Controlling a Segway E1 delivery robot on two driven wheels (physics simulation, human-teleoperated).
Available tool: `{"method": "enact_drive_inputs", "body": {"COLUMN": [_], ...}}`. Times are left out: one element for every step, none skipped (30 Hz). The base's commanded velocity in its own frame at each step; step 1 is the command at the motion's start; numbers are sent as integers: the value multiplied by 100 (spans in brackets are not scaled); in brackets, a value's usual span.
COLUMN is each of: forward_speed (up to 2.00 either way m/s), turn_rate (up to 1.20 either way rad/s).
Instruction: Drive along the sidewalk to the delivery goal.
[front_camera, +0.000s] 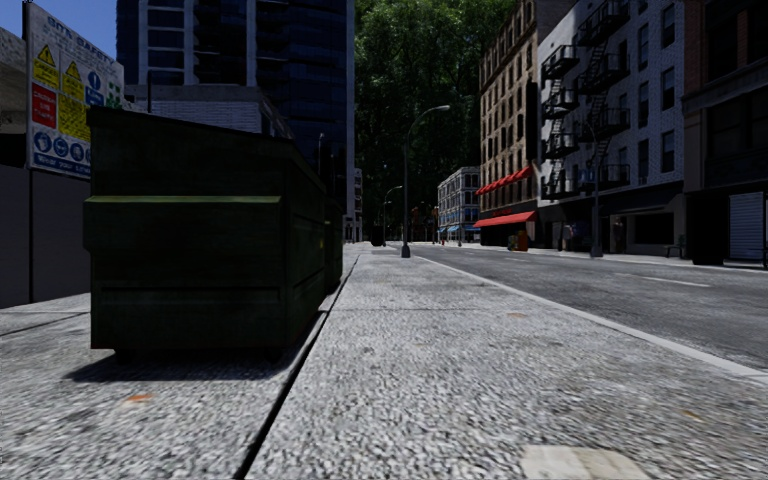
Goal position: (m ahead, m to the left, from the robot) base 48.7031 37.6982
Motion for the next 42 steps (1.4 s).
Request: {"method": "enact_drive_inputs", "body": {"forward_speed": [200,200,200,200,200,200,200,200,200,200,200,200,200,200,200,200,200,200,200,200,200,200,200,200,200,200,200,200,200,200,200,200,200,200,200,200,200,200,200,200,200,200], "turn_rate": [0,0,0,0,0,0,0,0,0,0,0,0,0,0,0,0,0,0,0,0,0,0,0,0,0,0,0,0,0,0,0,0,0,0,0,0,0,0,0,0,0,0]}}
